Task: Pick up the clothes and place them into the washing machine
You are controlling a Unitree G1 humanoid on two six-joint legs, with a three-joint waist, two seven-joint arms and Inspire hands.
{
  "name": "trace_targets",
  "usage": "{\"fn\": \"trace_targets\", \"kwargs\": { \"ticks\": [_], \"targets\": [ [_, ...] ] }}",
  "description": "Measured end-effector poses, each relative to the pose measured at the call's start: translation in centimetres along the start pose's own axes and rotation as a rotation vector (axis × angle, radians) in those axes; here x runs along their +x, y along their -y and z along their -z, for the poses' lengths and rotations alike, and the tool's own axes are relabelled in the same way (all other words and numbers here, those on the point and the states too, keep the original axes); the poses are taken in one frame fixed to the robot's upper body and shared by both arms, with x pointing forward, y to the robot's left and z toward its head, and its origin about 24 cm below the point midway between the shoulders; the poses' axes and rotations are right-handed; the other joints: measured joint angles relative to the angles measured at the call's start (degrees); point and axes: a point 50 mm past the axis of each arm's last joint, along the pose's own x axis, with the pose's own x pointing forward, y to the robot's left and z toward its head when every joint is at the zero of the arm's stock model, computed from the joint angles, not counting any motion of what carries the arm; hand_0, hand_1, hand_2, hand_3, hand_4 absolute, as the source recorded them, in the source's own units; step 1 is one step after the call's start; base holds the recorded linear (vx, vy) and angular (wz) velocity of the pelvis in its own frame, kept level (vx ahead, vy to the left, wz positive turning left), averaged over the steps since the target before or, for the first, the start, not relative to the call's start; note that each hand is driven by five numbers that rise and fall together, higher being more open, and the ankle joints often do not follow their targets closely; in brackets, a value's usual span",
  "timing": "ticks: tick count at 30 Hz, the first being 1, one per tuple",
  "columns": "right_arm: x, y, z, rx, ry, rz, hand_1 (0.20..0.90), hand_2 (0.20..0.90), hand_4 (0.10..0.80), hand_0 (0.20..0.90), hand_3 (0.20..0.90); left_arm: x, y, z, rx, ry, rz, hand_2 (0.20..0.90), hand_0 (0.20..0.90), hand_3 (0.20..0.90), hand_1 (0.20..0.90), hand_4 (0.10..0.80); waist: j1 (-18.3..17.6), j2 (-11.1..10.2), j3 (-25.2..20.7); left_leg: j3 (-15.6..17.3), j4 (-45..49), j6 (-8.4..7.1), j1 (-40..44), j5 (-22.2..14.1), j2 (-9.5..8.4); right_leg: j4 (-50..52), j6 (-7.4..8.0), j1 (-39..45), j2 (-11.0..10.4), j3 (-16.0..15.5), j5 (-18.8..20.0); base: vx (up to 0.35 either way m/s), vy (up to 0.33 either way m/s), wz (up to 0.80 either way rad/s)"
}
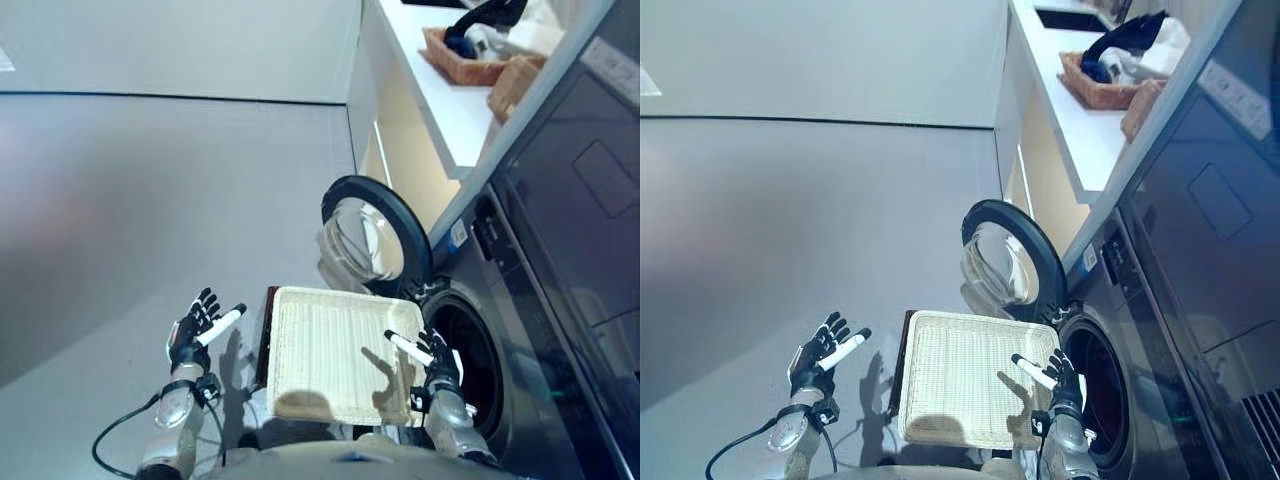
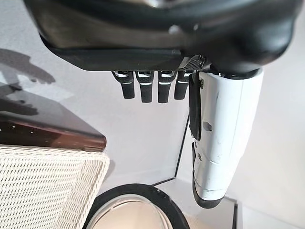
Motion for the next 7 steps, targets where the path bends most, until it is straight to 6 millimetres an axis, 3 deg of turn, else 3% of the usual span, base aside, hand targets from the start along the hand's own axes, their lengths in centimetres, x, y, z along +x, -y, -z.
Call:
{"fn": "trace_targets", "kwargs": {
  "ticks": [7],
  "targets": [
    [-0.3, 0.0, 0.9, -0.005, -0.033, -0.002, 0.9, 0.9, 0.8, 0.9, 0.9, -0.9, 0.0, 1.2, -0.017, -0.04, -0.008, 0.9, 0.9, 0.9, 0.9, 0.8, 0.1, -0.4, -1.7, 0.3, 0.0, -0.56, 1.3, 0.0, 1.02, 0.0, -0.36, 0.7, 0.9, 0.9, -0.4, 0.037, -0.008, -0.07]
  ]
}}
